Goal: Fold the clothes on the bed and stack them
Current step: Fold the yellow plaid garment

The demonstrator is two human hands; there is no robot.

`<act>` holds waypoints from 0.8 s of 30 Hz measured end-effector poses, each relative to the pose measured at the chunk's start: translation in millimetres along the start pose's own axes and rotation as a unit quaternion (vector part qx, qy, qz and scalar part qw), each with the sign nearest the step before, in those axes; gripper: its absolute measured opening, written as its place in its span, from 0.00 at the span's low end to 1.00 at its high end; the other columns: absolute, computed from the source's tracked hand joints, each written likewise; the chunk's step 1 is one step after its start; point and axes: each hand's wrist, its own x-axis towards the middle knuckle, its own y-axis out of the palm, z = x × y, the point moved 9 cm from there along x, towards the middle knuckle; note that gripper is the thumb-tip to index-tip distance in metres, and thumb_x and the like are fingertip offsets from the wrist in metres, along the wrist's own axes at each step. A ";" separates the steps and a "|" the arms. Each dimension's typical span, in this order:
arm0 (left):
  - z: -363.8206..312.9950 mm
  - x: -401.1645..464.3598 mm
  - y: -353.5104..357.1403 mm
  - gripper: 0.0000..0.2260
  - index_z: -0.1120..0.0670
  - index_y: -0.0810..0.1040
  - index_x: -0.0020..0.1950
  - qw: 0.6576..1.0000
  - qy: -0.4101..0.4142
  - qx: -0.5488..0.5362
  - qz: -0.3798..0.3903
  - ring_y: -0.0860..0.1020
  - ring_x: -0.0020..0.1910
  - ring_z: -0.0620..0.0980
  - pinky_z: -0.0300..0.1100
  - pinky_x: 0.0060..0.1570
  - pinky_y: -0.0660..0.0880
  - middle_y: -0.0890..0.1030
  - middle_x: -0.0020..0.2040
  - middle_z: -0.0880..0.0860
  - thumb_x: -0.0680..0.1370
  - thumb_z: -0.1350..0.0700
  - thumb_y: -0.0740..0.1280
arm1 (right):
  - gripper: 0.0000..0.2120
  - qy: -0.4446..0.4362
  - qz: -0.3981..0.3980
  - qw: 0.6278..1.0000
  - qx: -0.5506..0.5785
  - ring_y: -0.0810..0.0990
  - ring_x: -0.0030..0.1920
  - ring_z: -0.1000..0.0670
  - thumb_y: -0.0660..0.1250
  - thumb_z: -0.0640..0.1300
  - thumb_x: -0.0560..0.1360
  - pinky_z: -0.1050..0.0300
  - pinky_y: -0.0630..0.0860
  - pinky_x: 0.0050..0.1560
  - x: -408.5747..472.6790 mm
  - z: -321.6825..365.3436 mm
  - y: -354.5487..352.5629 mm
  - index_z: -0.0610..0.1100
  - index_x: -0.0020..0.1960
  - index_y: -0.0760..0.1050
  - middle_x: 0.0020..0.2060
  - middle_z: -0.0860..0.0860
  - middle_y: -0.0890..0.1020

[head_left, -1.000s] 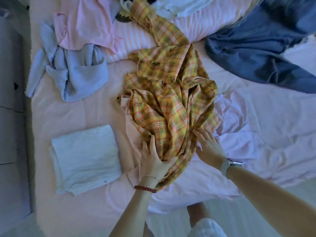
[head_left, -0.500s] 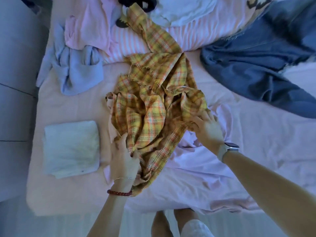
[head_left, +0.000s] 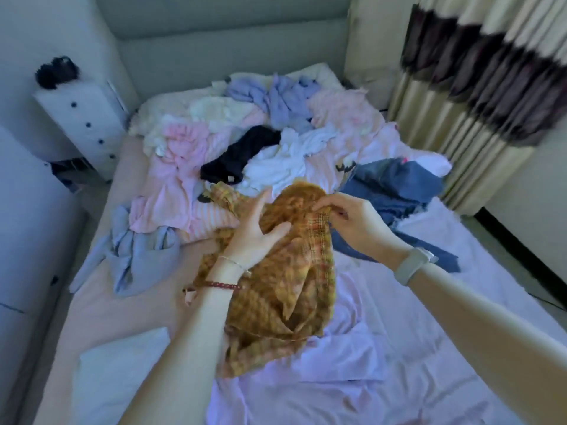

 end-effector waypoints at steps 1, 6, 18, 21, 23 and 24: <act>-36.0 6.3 -6.8 0.32 0.46 0.53 0.74 0.998 0.056 -0.017 0.021 0.55 0.70 0.36 0.26 0.64 0.55 0.57 0.71 0.40 0.76 0.58 0.67 | 0.19 -0.010 0.008 1.000 0.017 0.79 0.41 0.53 0.57 0.28 0.75 0.68 0.74 0.45 -1.2 22.7 -12.3 0.50 0.48 0.77 0.44 0.49 0.81; -151.4 10.4 -11.1 0.22 0.38 0.69 0.60 0.976 0.152 0.009 0.157 0.74 0.55 0.34 0.28 0.58 0.68 0.77 0.57 0.46 0.75 0.62 0.69 | 0.26 -0.062 -0.005 0.996 0.067 0.78 0.44 0.31 0.59 0.28 0.74 0.34 0.74 0.50 -23.6 84.0 -65.8 0.59 0.41 0.79 0.42 0.44 0.83; -288.7 -1.4 -20.5 0.04 0.61 0.79 0.46 0.932 0.262 0.024 -0.251 0.73 0.41 0.46 0.30 0.41 0.65 0.79 0.42 0.52 0.76 0.60 0.66 | 0.08 0.046 -0.062 0.978 0.193 0.81 0.43 0.42 0.68 0.44 0.74 0.45 0.76 0.47 -55.5 46.2 -81.0 0.46 0.50 0.71 0.41 0.44 0.83; -313.6 -8.2 -17.2 0.04 0.61 0.79 0.46 0.902 0.286 0.018 -0.323 0.72 0.42 0.45 0.23 0.41 0.64 0.78 0.44 0.52 0.77 0.61 0.66 | 0.12 0.083 -0.119 0.986 0.085 0.67 0.27 0.53 0.61 0.41 0.73 0.55 0.65 0.33 -42.5 22.6 -114.4 0.45 0.32 0.64 0.23 0.55 0.70; -323.5 -9.1 -18.2 0.04 0.62 0.78 0.46 0.884 0.288 0.013 -0.367 0.72 0.43 0.45 0.21 0.42 0.64 0.78 0.44 0.53 0.77 0.62 0.65 | 0.11 0.111 -0.140 0.984 0.011 0.67 0.29 0.51 0.60 0.41 0.73 0.56 0.62 0.31 -34.0 12.0 -148.7 0.45 0.33 0.63 0.25 0.53 0.68; -326.5 -9.3 -20.8 0.04 0.62 0.78 0.46 0.875 0.283 0.013 -0.392 0.72 0.43 0.46 0.21 0.42 0.63 0.78 0.44 0.53 0.77 0.63 0.65 | 0.09 0.118 -0.141 0.983 -0.032 0.69 0.31 0.49 0.60 0.42 0.74 0.57 0.62 0.32 -30.1 10.2 -166.4 0.44 0.35 0.65 0.26 0.52 0.70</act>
